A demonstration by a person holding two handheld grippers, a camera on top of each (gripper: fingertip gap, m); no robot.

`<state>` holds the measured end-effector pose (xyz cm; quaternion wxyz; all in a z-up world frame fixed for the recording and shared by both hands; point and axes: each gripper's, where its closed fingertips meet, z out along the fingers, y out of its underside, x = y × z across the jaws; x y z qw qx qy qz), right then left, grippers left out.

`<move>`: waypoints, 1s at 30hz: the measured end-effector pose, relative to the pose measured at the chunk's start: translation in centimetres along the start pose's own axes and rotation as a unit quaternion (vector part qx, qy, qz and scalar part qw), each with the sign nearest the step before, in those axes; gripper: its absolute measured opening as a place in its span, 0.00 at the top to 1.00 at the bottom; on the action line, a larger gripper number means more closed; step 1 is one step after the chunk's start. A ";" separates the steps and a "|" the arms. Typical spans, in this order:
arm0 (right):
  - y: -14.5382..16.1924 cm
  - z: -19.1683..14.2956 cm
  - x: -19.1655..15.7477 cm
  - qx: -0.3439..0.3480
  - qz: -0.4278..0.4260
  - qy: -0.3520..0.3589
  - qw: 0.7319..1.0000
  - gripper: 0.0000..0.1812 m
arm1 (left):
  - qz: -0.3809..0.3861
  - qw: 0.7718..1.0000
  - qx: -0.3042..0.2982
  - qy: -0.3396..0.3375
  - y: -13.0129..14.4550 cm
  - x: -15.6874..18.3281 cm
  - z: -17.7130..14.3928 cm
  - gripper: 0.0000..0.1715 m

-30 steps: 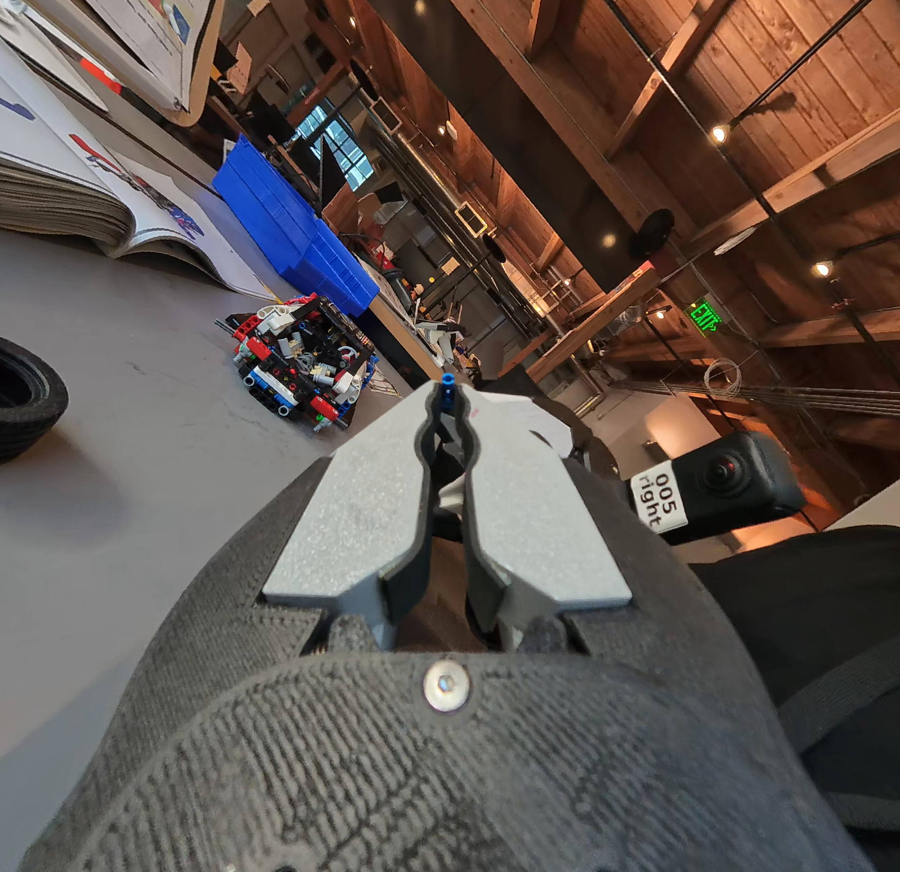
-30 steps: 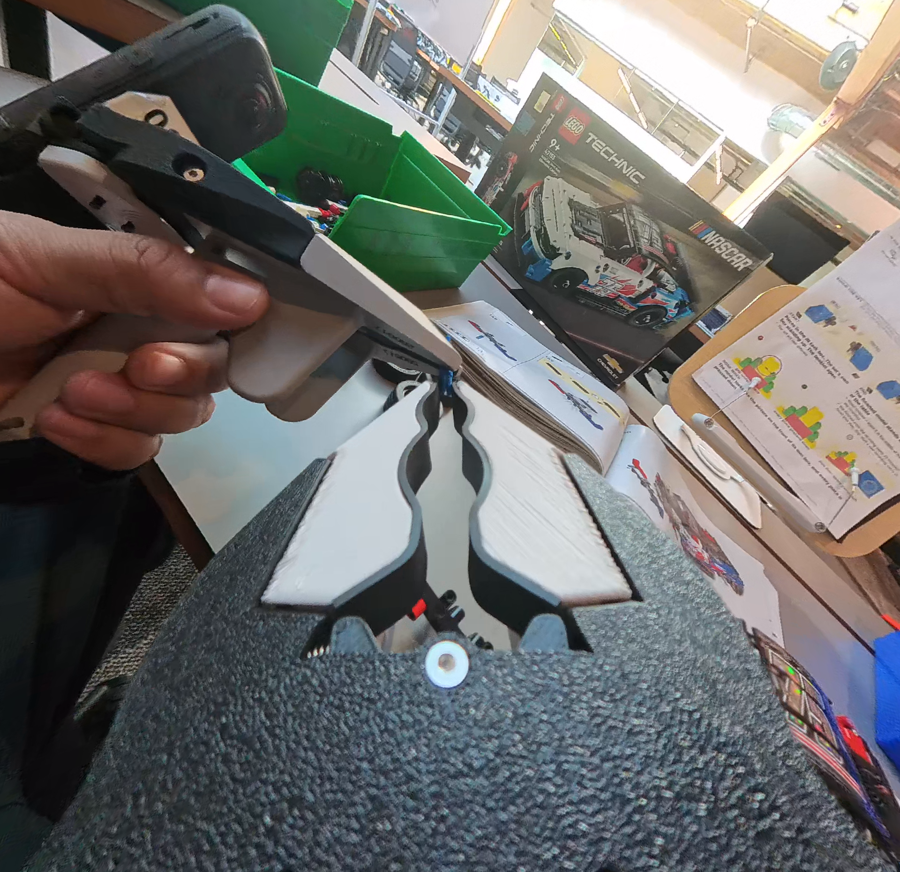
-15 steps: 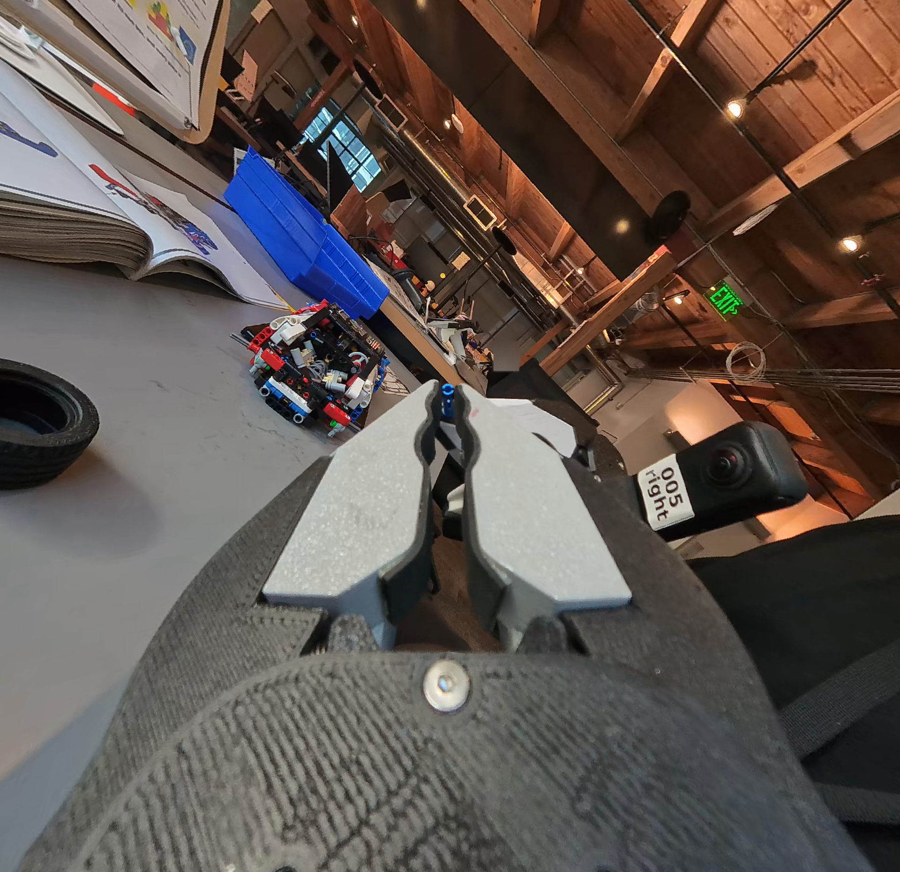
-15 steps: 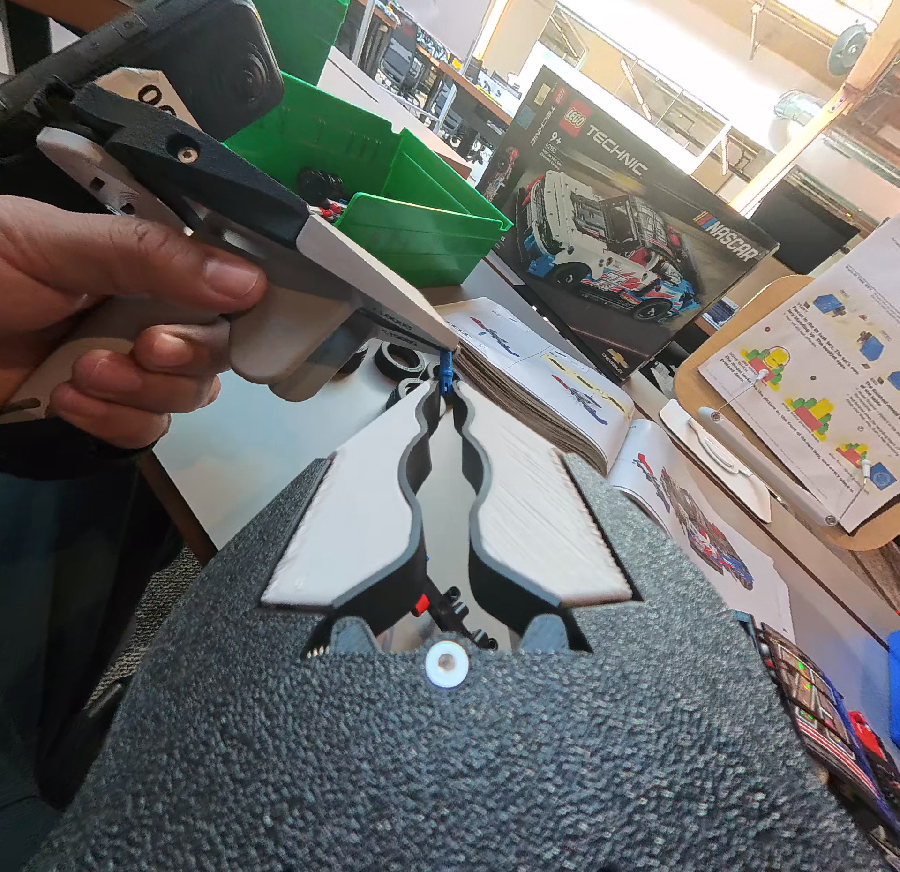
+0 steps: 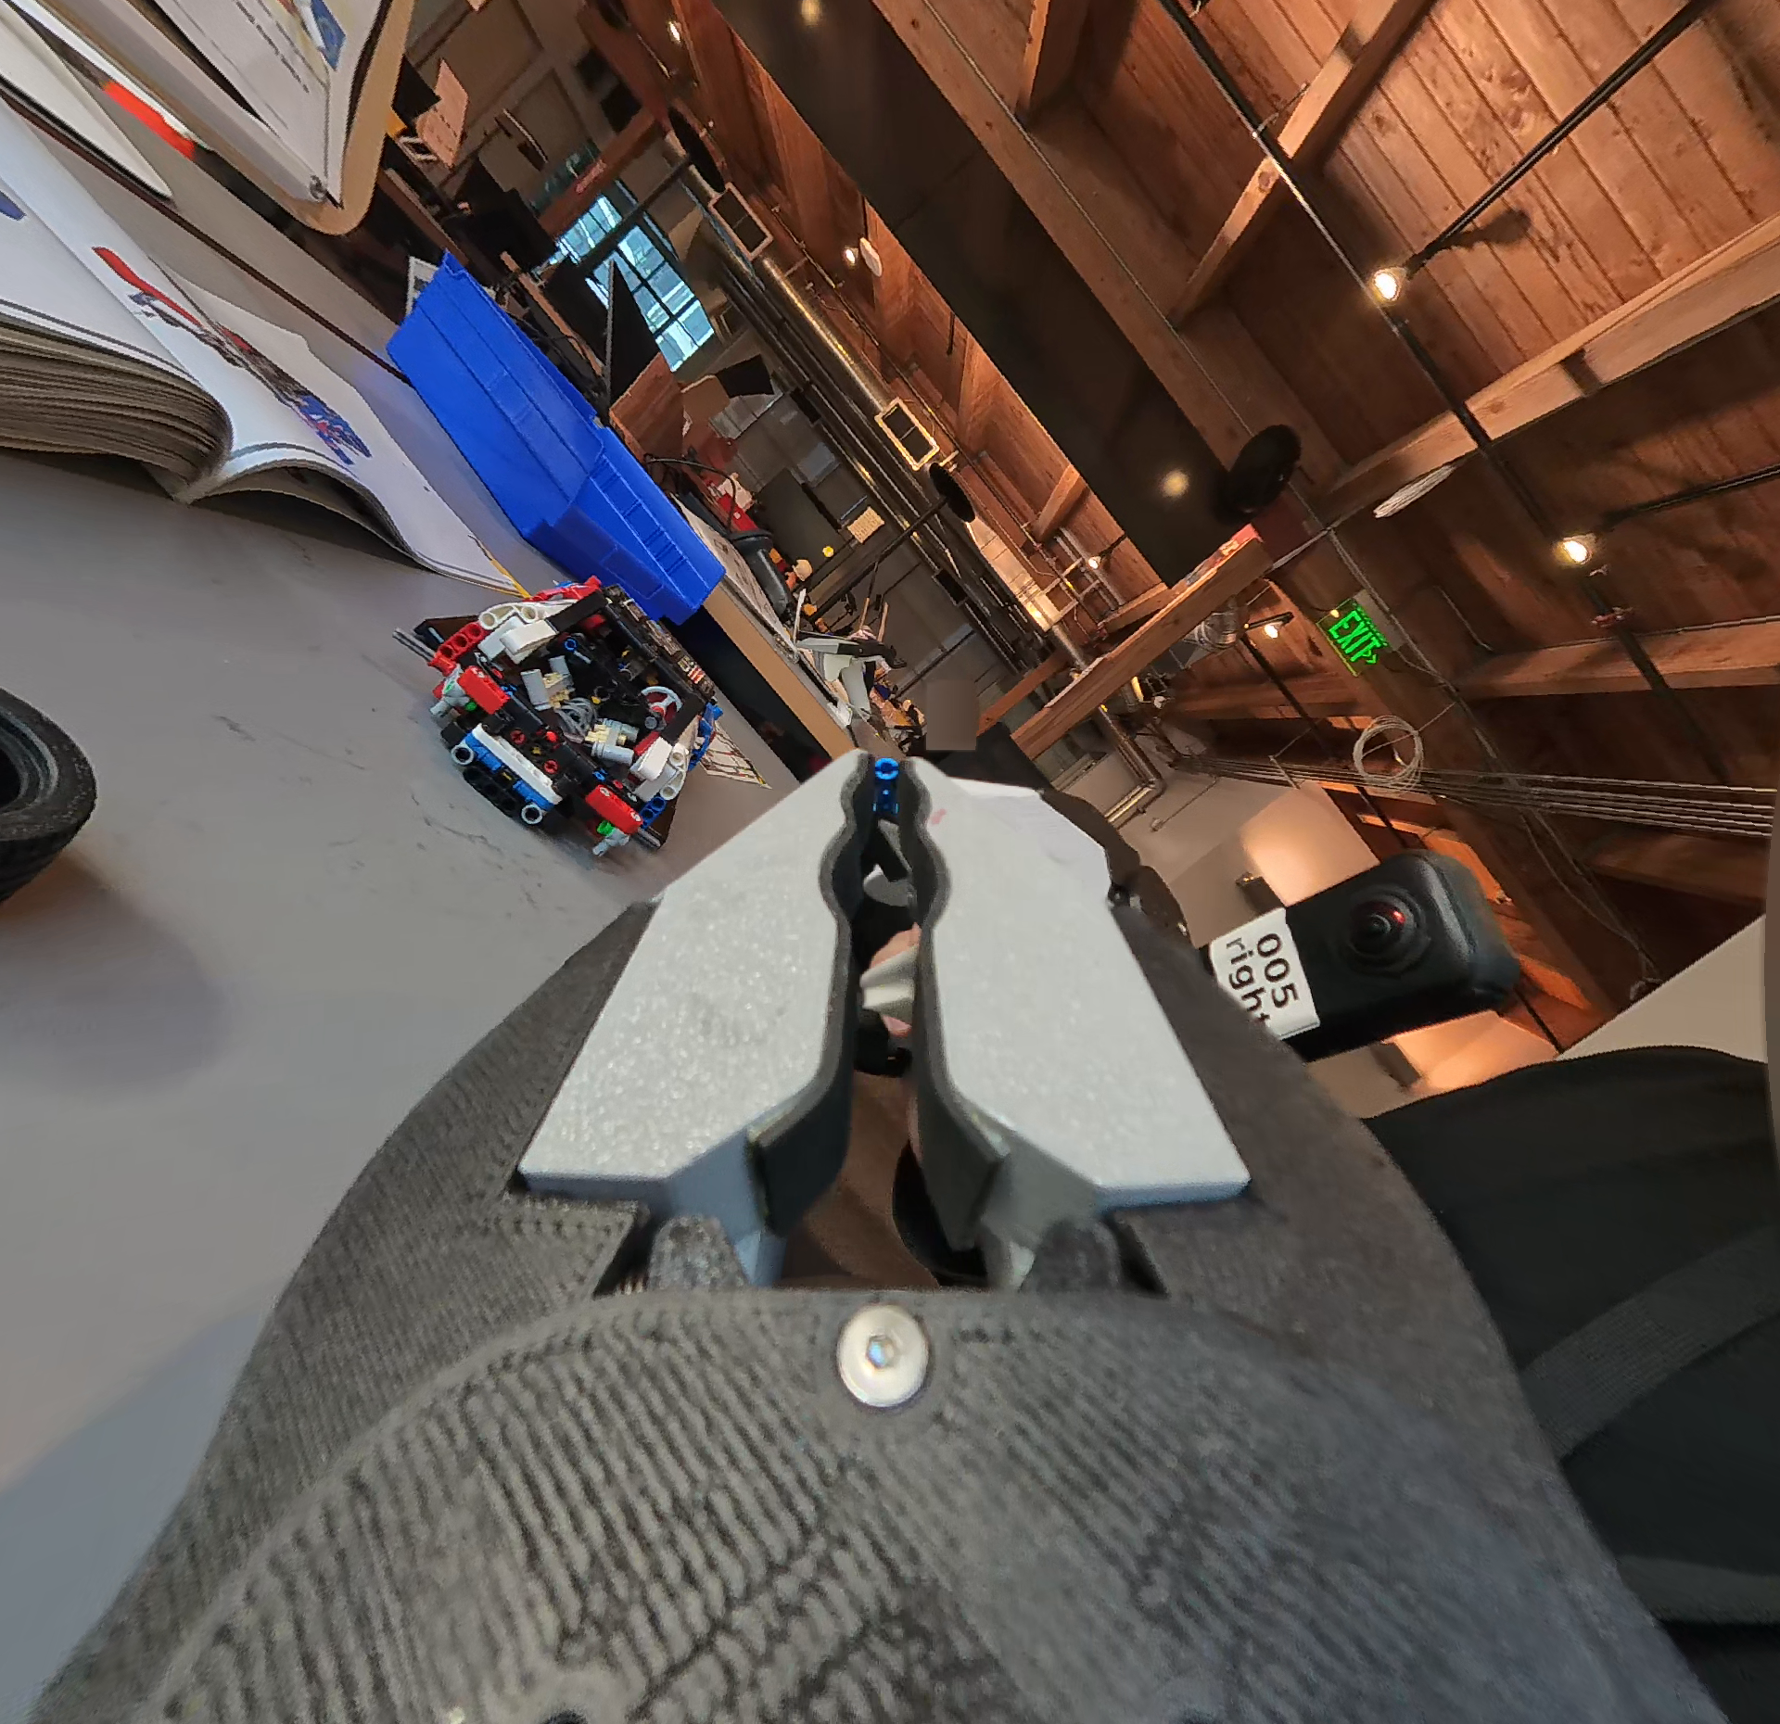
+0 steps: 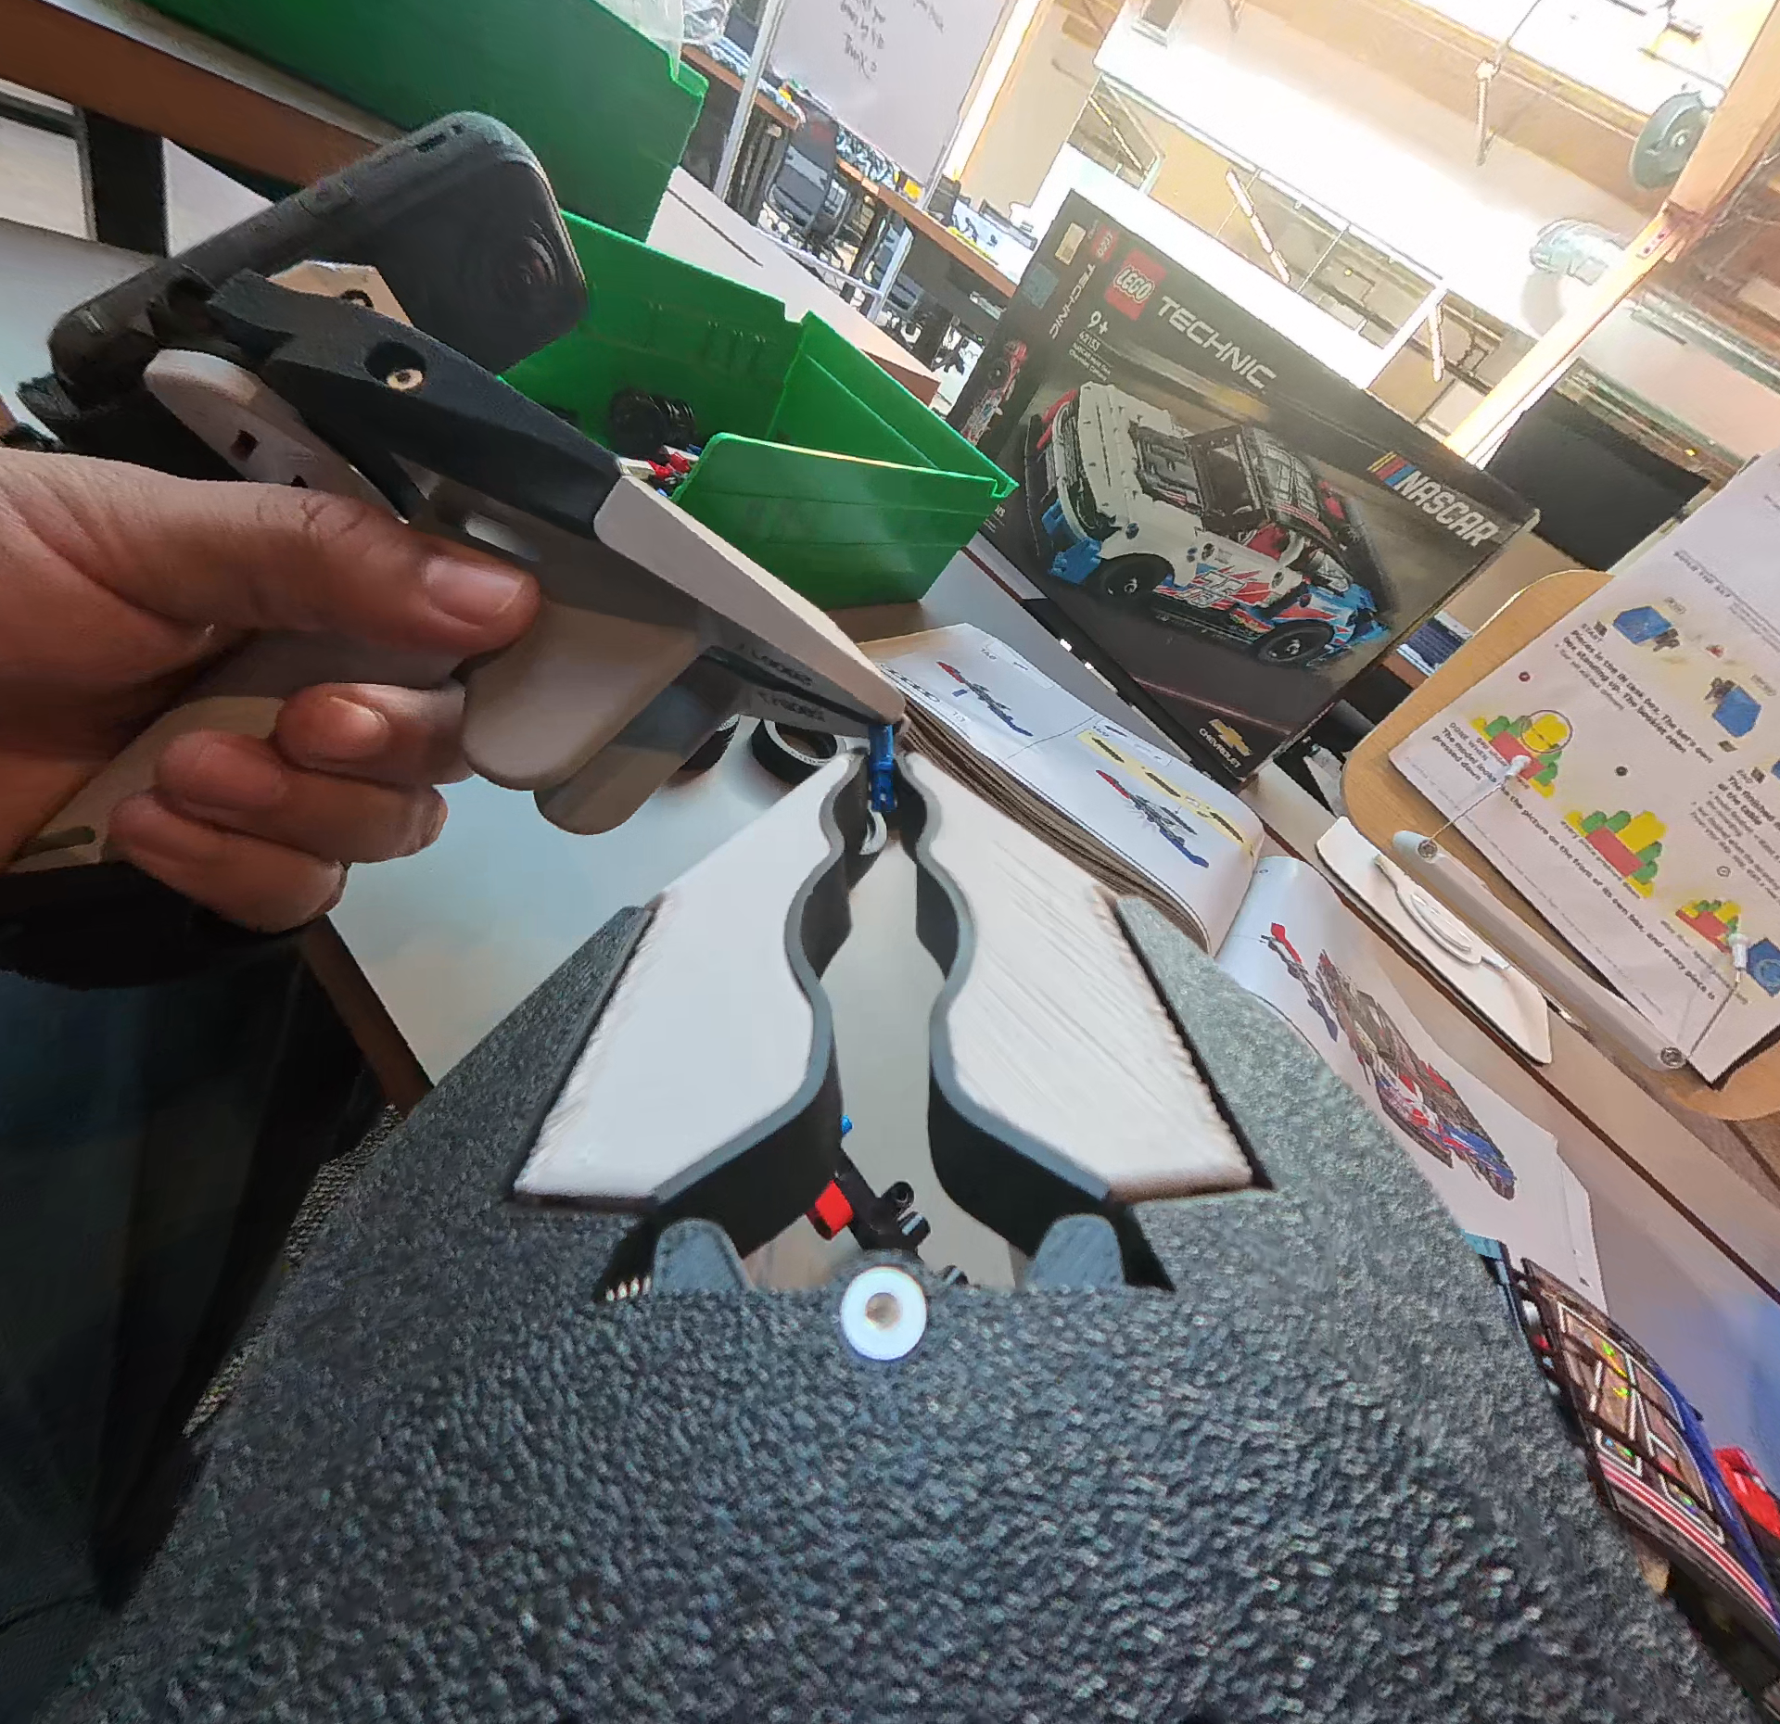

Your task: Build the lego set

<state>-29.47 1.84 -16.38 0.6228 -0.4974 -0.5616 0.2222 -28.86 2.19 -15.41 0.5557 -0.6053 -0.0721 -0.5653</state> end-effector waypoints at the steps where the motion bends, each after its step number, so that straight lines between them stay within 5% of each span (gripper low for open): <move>1: 0.0 0.0 0.0 0.001 -0.005 0.001 1.000 0.98 | -0.002 1.000 0.000 0.001 0.0 0.1 0.0 0.99; 12: -0.7 -0.8 0.1 0.017 -0.052 0.002 0.999 0.98 | -0.031 0.999 -0.011 0.016 0.6 0.6 0.4 0.99; 30: -0.7 -1.2 0.4 0.024 -0.008 0.003 1.000 0.95 | -0.037 0.999 0.000 0.026 0.3 0.8 0.3 0.99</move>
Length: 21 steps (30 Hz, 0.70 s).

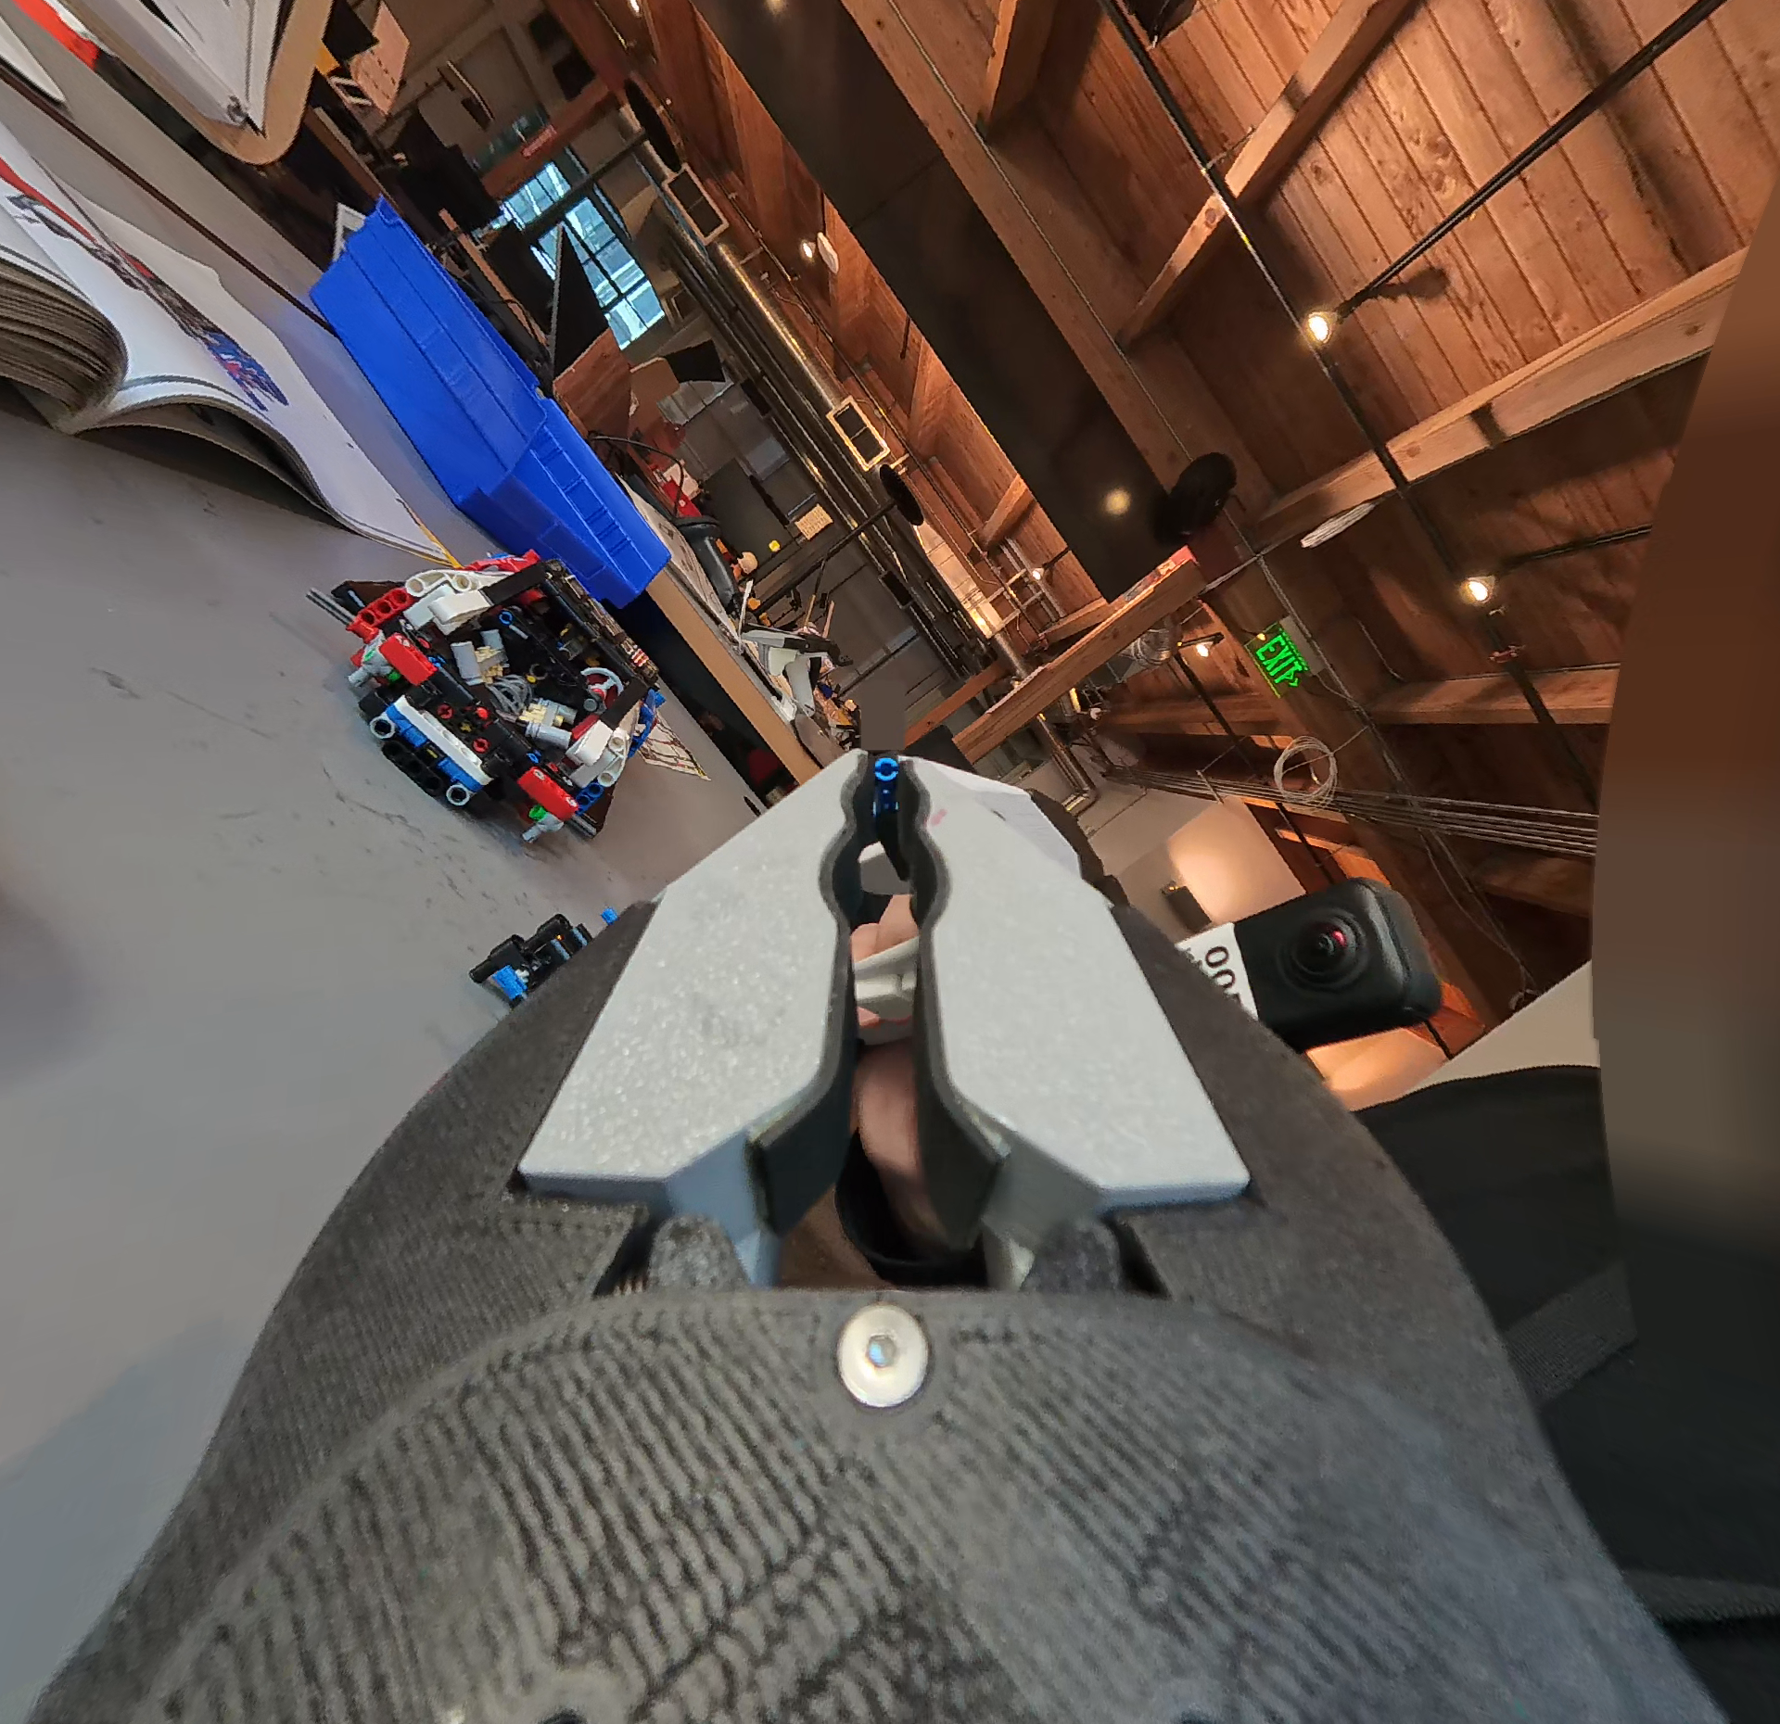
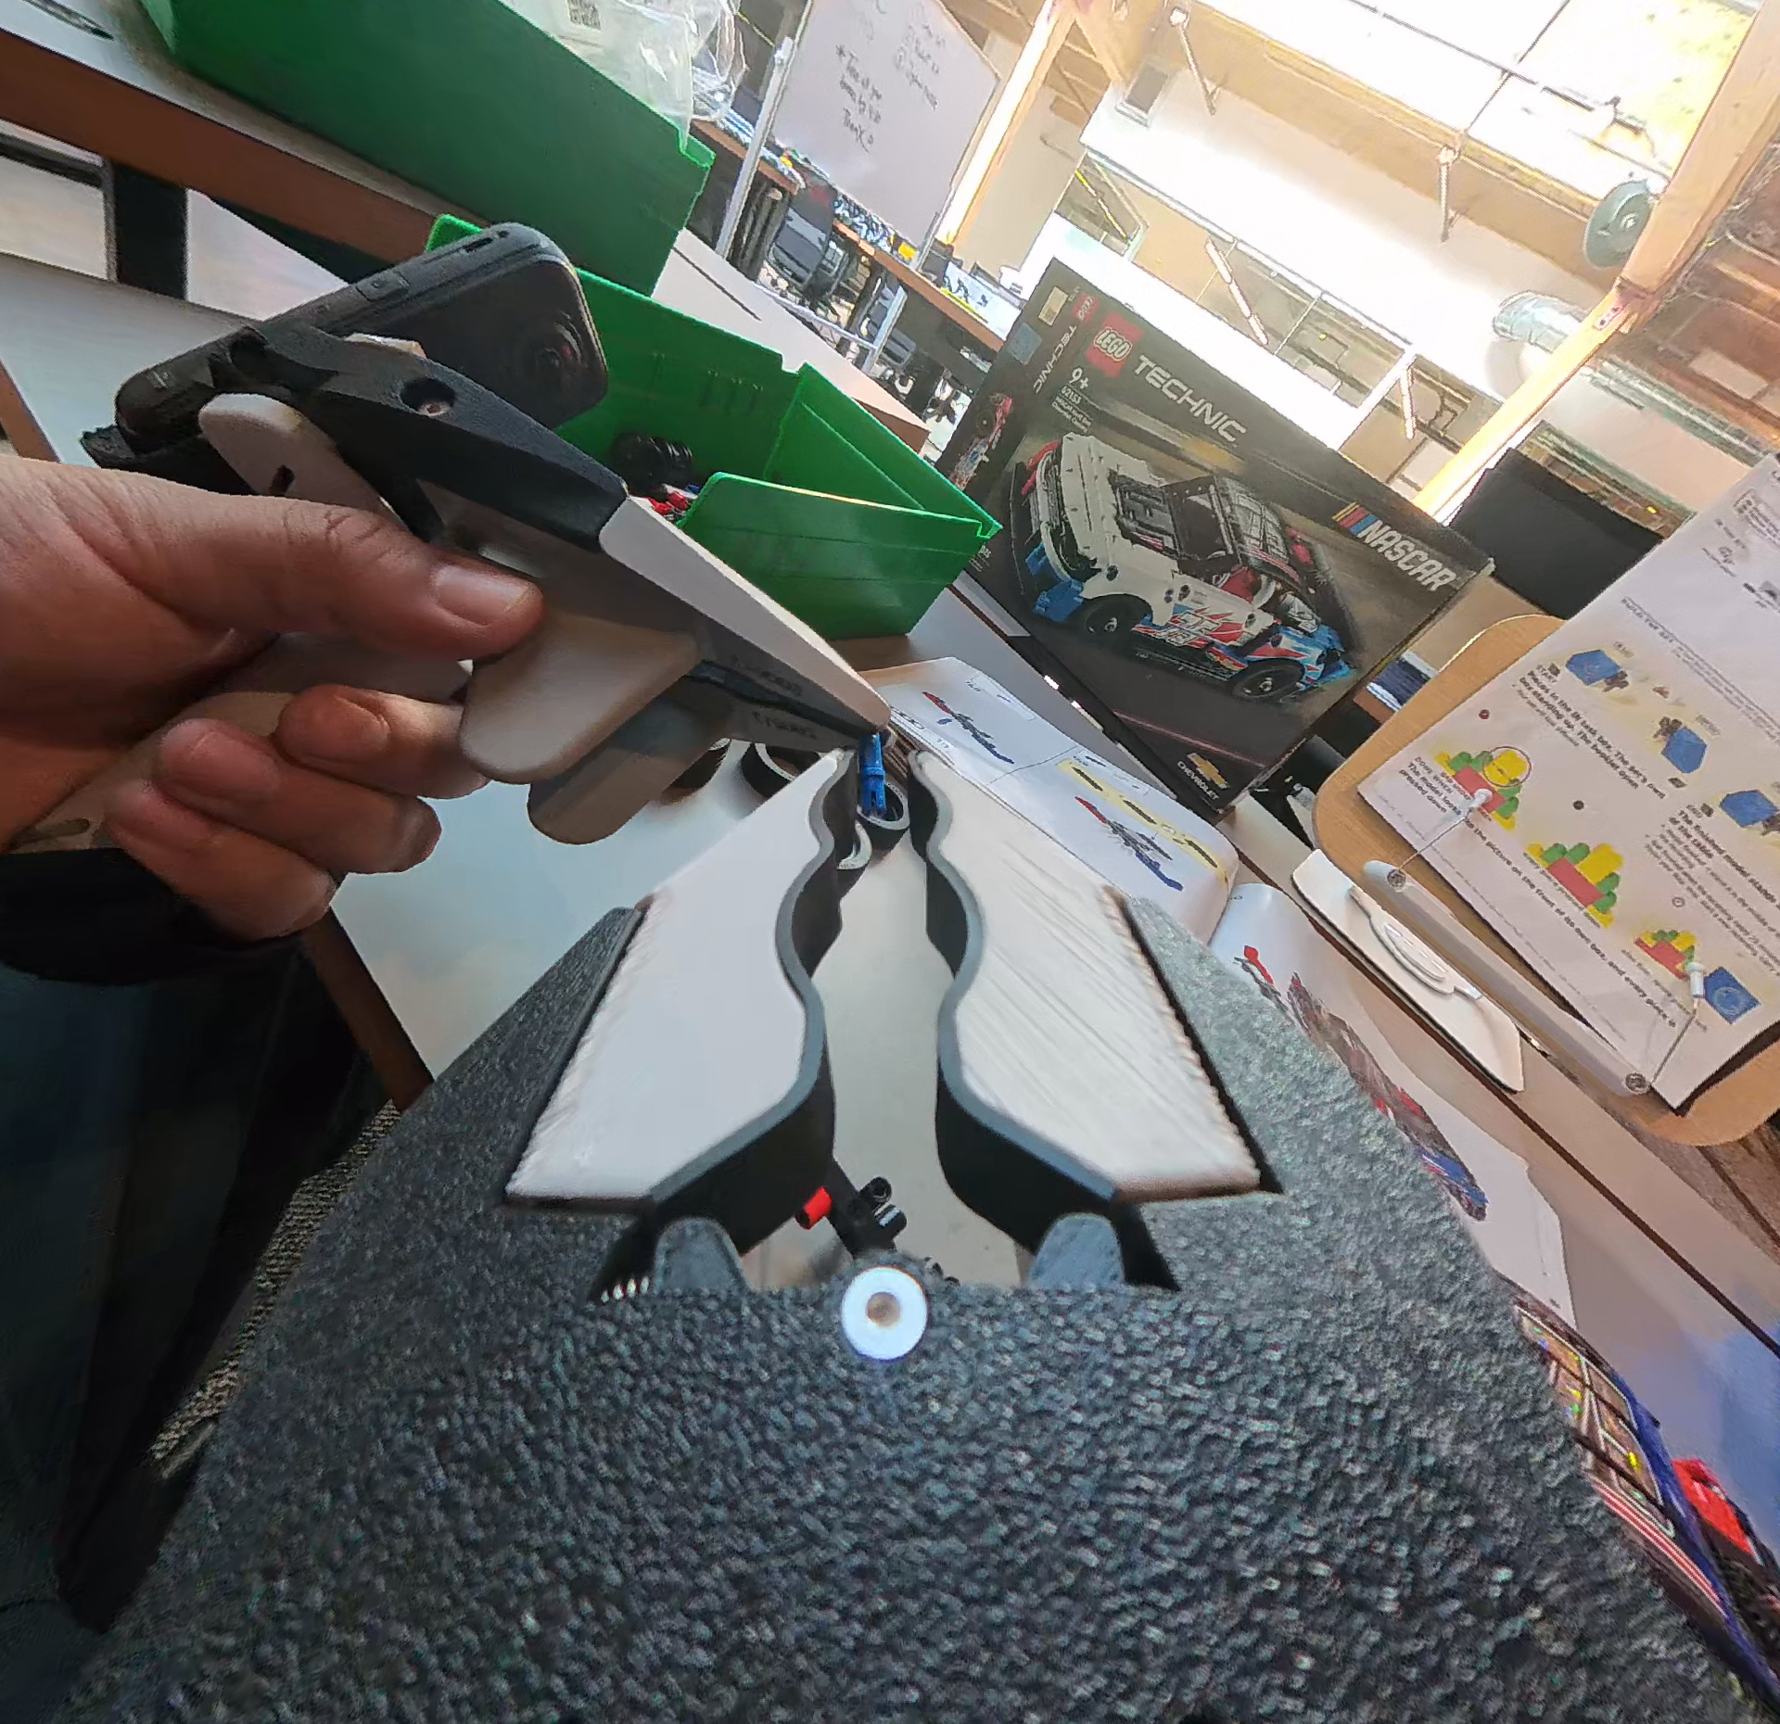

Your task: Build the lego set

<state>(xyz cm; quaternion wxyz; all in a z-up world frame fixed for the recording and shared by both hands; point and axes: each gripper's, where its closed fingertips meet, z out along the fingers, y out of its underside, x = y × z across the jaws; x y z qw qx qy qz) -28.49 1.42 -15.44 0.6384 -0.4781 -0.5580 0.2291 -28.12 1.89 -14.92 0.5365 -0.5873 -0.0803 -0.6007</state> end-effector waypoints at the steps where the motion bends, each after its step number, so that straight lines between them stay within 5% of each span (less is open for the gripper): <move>1: 0.0 0.0 0.0 -0.001 0.000 0.000 1.000 0.95 | -0.001 1.000 0.001 0.000 0.0 0.0 0.0 0.99; 16: 0.5 0.2 -0.5 -0.005 0.027 -0.029 0.999 0.98 | -0.021 1.000 -0.007 -0.003 0.1 -0.5 -0.1 0.99; 19: 0.8 0.4 -0.5 -0.005 0.078 -0.054 0.995 0.98 | 0.062 0.996 -0.040 -0.045 0.1 -0.9 -0.3 0.98; 21: 1.1 0.3 0.0 -0.001 0.118 -0.060 0.991 0.98 | 0.130 0.988 -0.055 -0.065 -0.8 -0.8 -0.8 0.87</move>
